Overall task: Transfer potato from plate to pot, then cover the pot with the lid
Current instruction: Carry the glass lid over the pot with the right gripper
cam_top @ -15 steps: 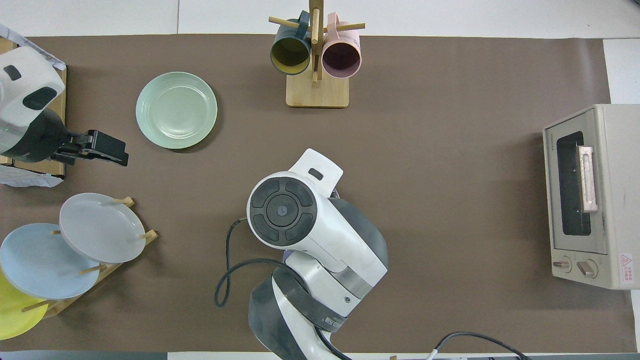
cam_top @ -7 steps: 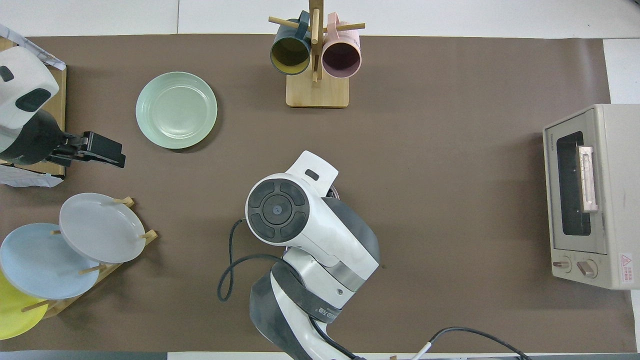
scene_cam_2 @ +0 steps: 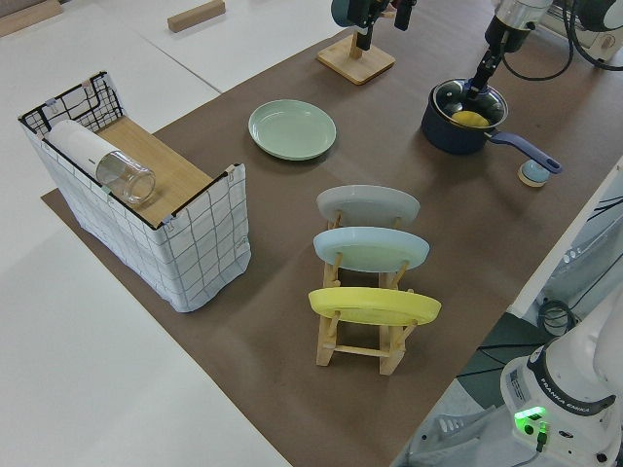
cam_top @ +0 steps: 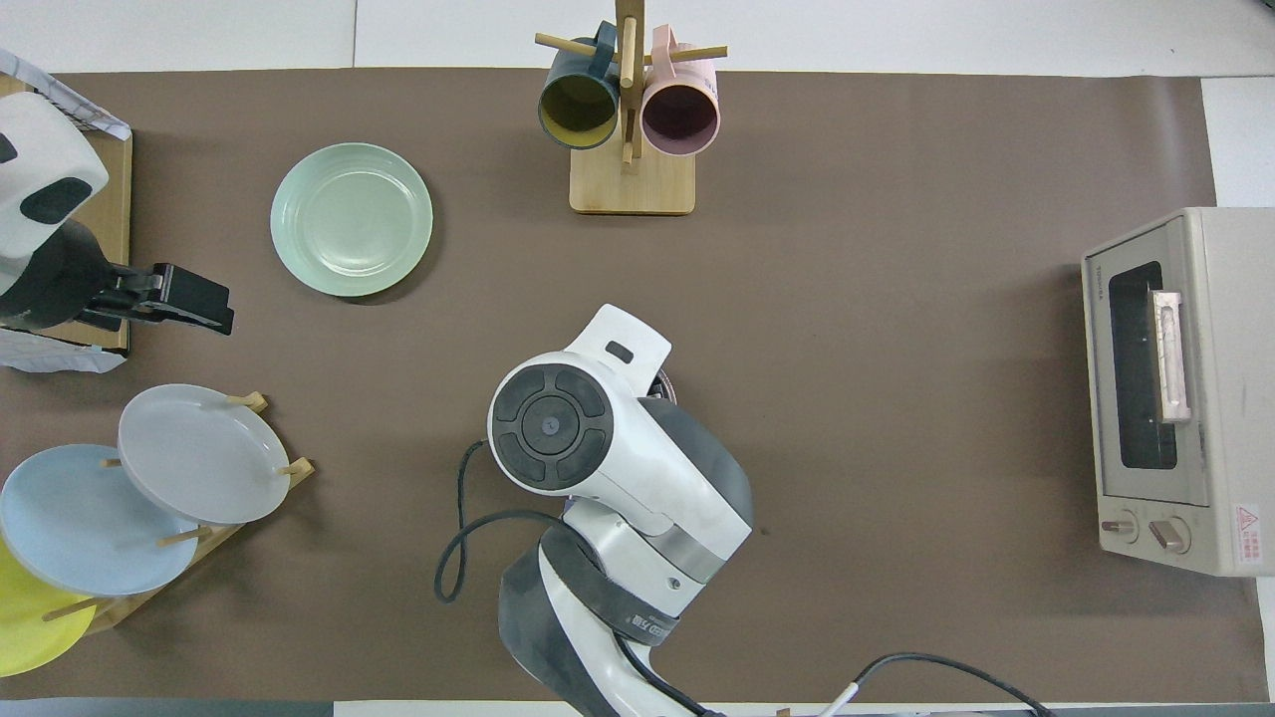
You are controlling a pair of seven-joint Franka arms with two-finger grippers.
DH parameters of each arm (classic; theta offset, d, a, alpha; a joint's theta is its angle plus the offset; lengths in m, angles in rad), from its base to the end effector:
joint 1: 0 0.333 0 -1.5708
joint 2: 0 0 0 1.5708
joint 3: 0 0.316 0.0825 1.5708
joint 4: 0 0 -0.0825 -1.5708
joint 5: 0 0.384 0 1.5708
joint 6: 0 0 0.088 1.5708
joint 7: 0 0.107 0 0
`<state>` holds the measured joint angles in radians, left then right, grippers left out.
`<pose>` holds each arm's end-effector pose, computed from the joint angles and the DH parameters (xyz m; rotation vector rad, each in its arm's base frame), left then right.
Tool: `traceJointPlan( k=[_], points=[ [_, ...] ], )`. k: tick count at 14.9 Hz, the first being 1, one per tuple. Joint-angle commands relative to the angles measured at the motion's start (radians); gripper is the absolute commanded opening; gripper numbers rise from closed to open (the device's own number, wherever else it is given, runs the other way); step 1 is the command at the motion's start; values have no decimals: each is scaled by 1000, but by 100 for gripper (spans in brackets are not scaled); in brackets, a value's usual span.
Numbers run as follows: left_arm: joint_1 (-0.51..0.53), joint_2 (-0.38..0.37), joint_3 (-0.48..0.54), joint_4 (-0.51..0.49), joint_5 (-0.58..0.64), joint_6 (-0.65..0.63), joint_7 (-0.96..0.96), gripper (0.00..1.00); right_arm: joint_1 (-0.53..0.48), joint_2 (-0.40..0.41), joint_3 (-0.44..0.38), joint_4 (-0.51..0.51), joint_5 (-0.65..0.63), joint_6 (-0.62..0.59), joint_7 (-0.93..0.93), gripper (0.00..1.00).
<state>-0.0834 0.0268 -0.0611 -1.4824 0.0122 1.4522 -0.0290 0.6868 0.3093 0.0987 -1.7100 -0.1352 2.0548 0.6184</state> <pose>0.5454 -0.0774 0.6409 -3.1198 0.1787 0.0872 0.4674 0.4495 0.4140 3.0743 0.3436 0.1352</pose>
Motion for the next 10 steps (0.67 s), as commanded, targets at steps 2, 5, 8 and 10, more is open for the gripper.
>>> traceJointPlan(
  k=[2, 5, 8, 10],
  points=[
    [-2, 24, 18, 42, 8, -10, 8, 100, -1, -15, 1, -48, -37, 54, 24, 0],
    [-2, -30, 23, -37, 11, -6, 9, 100, 7, -13, 1, -51, -63, 61, 24, 0],
    [-4, -97, 21, -136, 11, 37, 6, 100, 5, -13, 1, -51, -63, 62, 24, 0],
    [-2, -125, 21, -174, 9, 65, 12, 100, 3, -13, 1, -51, -63, 65, 24, 15]
  ],
)
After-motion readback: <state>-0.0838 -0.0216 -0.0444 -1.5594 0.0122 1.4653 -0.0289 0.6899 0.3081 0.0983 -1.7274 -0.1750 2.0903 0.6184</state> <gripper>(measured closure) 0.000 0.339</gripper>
